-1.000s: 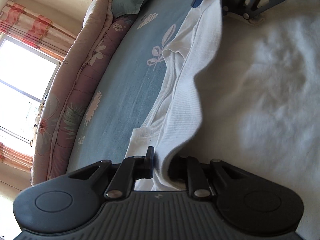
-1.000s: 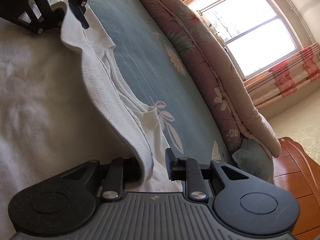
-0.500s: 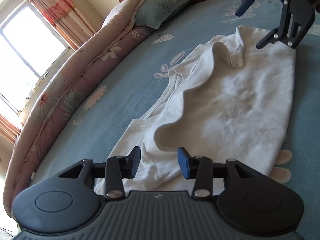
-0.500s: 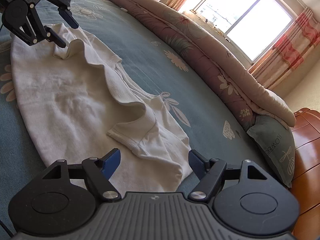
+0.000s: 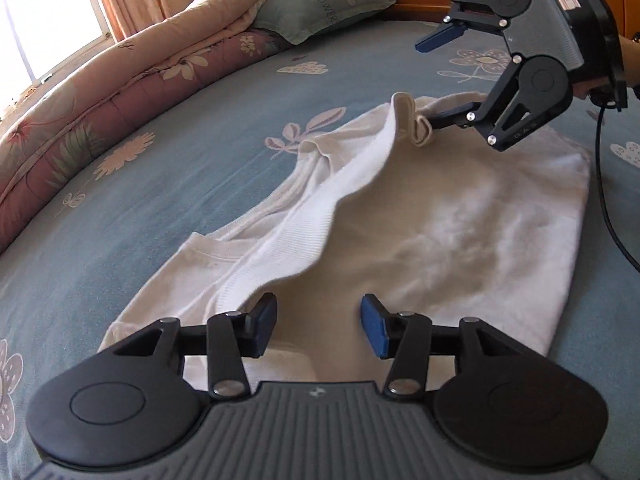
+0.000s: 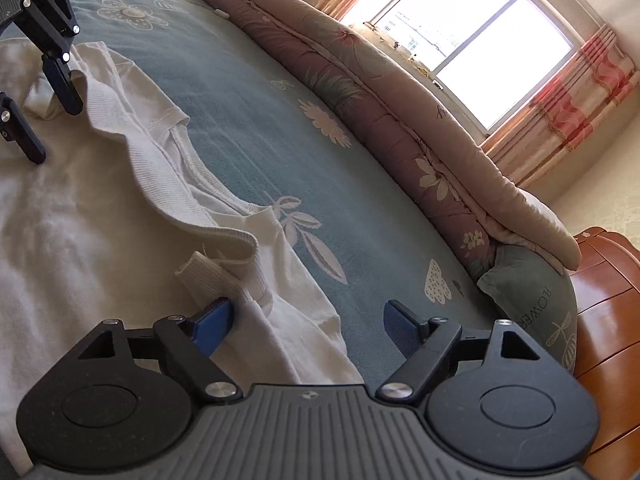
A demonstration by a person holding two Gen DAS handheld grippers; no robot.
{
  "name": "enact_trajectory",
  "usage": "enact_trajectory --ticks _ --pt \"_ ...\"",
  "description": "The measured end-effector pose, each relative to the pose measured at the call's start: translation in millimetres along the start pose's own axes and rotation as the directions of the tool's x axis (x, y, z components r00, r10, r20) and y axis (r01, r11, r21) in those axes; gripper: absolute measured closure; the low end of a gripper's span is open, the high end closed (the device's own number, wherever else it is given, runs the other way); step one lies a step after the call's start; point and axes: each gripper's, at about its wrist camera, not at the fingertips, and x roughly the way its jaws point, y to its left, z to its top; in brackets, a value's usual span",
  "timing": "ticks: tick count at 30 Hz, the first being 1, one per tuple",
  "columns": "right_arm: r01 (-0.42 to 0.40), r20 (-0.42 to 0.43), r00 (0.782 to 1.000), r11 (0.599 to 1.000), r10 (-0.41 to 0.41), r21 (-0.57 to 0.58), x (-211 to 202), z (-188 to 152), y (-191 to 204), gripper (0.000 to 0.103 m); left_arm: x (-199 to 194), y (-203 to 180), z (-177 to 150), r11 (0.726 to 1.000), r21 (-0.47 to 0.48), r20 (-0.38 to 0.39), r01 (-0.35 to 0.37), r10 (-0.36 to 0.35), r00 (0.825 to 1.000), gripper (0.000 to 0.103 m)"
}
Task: Fold clothes
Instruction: 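Lower the folded side onto the shirt and open both tools, then withdraw both open tools above the folded shirt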
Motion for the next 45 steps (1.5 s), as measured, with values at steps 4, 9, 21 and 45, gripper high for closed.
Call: enact_trajectory --ticks 4,9,21,45 --pt "0.064 -0.014 0.998 0.997 -0.064 0.045 17 5 -20 0.017 4 30 17 0.994 -0.029 0.016 -0.108 0.108 0.994 0.055" --pt "0.092 -0.019 0.996 0.990 -0.090 0.105 18 5 -34 0.017 -2 52 33 0.981 -0.081 0.042 -0.176 0.180 0.983 0.054" --pt "-0.283 0.100 0.959 0.926 0.266 0.250 -39 -15 -5 0.017 -30 23 -26 0.988 -0.142 -0.019 -0.052 0.049 0.999 0.050" --pt "-0.364 0.014 0.910 0.783 0.414 0.505 -93 -77 22 0.015 -119 -23 -115 0.930 -0.368 -0.127 0.008 -0.059 0.990 0.045"
